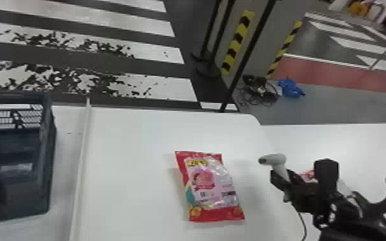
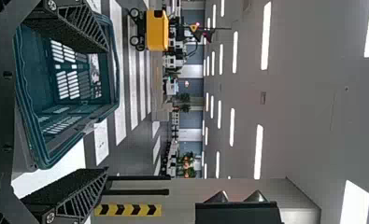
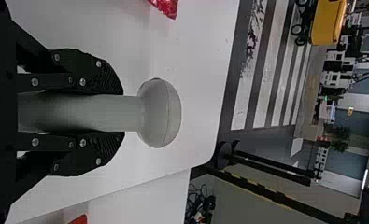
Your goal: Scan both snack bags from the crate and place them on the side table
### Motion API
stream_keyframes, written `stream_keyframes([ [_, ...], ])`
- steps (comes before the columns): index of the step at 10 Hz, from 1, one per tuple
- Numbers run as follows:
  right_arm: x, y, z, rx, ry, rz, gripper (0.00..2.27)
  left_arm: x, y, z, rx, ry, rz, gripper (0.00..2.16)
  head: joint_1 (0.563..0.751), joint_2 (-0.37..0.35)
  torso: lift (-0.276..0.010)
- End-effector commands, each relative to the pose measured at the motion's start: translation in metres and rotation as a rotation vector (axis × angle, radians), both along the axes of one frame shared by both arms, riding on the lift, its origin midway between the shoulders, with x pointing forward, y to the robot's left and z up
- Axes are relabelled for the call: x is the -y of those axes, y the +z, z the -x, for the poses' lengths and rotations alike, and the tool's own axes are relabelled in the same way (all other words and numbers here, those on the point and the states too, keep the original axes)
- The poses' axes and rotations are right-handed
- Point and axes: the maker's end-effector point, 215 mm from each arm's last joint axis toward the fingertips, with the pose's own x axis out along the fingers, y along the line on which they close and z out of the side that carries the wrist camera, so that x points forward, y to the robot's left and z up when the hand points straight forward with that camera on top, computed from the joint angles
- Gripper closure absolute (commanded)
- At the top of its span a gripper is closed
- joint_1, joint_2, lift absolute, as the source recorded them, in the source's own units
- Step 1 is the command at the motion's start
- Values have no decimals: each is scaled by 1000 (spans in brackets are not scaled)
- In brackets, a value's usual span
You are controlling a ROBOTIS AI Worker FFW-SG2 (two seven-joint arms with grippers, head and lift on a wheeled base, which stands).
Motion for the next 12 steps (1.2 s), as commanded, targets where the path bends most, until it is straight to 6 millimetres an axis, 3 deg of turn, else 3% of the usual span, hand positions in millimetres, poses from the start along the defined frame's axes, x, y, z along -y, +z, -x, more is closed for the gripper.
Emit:
stream_keyframes([
  [1, -25, 16, 11, -6, 37, -5, 2243, -1, -1, -2, -1, 1, 3, 83, 695, -350, -98],
  [4, -88, 10, 39, -71, 126, -67, 2243, -5, -5, -9, -4, 8, 4, 83, 695, -312, -98],
  [6, -117, 19, 47, -74, 181, -65, 2243, -6, -9, -11, -9, 10, 5, 83, 695, -254, -98],
  [12, -189, 12, 83, -166, 261, -210, 2243, -9, -15, -11, -21, 16, 9, 83, 695, -141, -98],
])
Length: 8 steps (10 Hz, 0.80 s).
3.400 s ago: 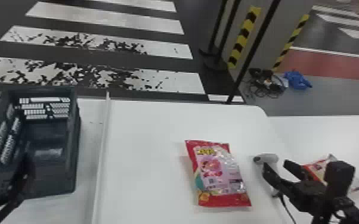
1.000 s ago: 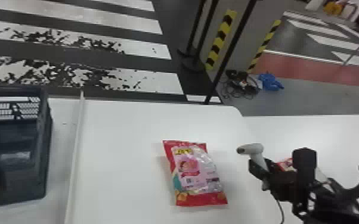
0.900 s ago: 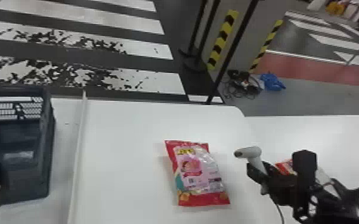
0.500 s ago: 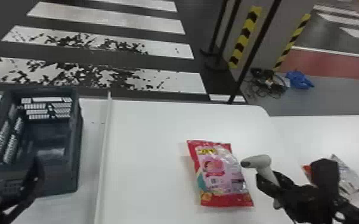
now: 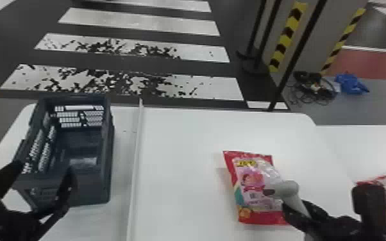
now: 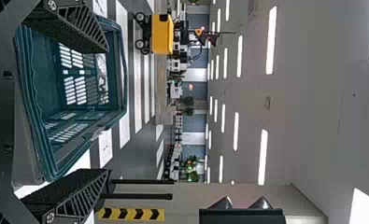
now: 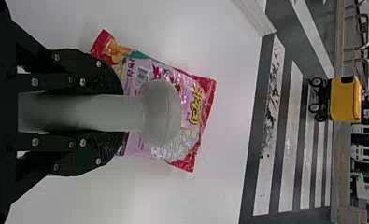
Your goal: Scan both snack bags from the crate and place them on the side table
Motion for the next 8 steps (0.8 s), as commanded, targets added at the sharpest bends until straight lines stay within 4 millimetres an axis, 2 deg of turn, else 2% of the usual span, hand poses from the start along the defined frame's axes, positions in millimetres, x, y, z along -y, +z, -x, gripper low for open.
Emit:
stream_keyframes([
  [1, -11, 2, 4, -11, 10, -31, 2243, 0, 0, 0, 2, 2, 0, 83, 695, -130, -98],
  [3, -26, 2, 5, -15, 39, -62, 2243, 1, -1, 1, -2, -1, 1, 83, 695, -100, -98],
  [8, -32, -12, 3, -31, 54, -58, 2243, 1, 1, 5, 6, -3, 1, 83, 695, -79, -98],
])
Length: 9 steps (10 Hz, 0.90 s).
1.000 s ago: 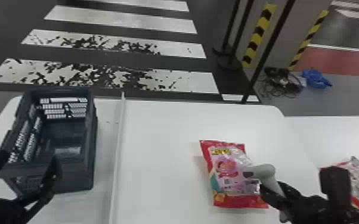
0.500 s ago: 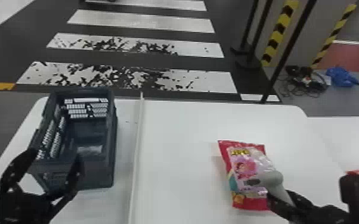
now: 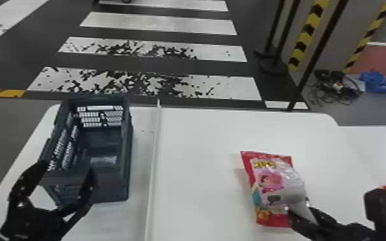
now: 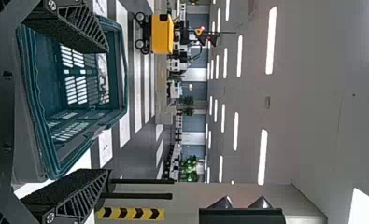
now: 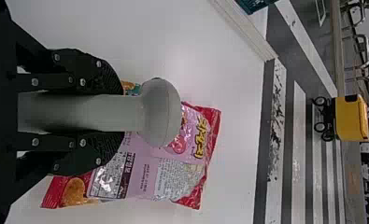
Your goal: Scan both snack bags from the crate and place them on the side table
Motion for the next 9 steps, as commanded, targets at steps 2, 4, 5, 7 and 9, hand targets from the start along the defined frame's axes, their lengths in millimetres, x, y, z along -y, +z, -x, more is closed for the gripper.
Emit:
stream_keyframes([
  [2, 0, -9, -4, -6, -1, 9, 2243, -1, 1, 5, 8, 0, -1, 83, 695, -77, -98],
  [4, 2, -13, -6, -6, -2, 22, 2243, -2, 4, 8, 19, 1, 1, 83, 695, -78, -98],
  [5, 2, -16, -5, -11, -3, 22, 2243, -3, 5, 9, 22, 4, 3, 83, 695, -78, -98],
  [7, 3, -13, -7, -3, -4, 18, 2243, -4, 7, 11, 28, 6, 10, 83, 695, -77, -98],
  [9, 12, 5, -14, 48, -21, 1, 2243, -4, 10, 12, 34, 7, 11, 83, 695, -77, -98],
])
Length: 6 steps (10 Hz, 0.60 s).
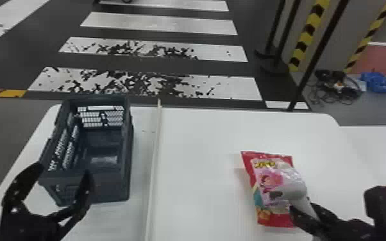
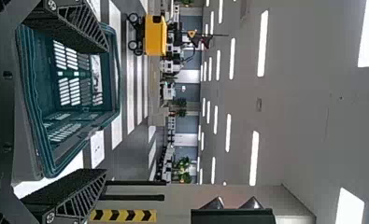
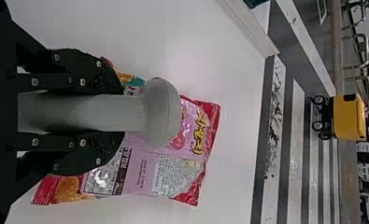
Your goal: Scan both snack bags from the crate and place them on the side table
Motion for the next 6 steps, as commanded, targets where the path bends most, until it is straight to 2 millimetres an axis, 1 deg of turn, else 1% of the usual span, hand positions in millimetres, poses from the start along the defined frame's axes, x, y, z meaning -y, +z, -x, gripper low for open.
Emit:
stream_keyframes([
  [1, 13, 16, -6, 39, -29, -21, 2243, 0, 1, 0, 2, 1, 0, 83, 695, -83, -98],
  [2, 29, 28, -16, 75, -55, -11, 2243, -1, 1, 0, 2, 1, -2, 83, 695, -95, -98],
  [3, 51, 37, -22, 101, -92, 9, 2243, -1, 1, 0, 2, 1, -2, 83, 695, -105, -98],
  [6, 122, 46, -46, 173, -212, 30, 2243, 0, 0, 0, 0, 0, 1, 83, 695, -202, -98],
])
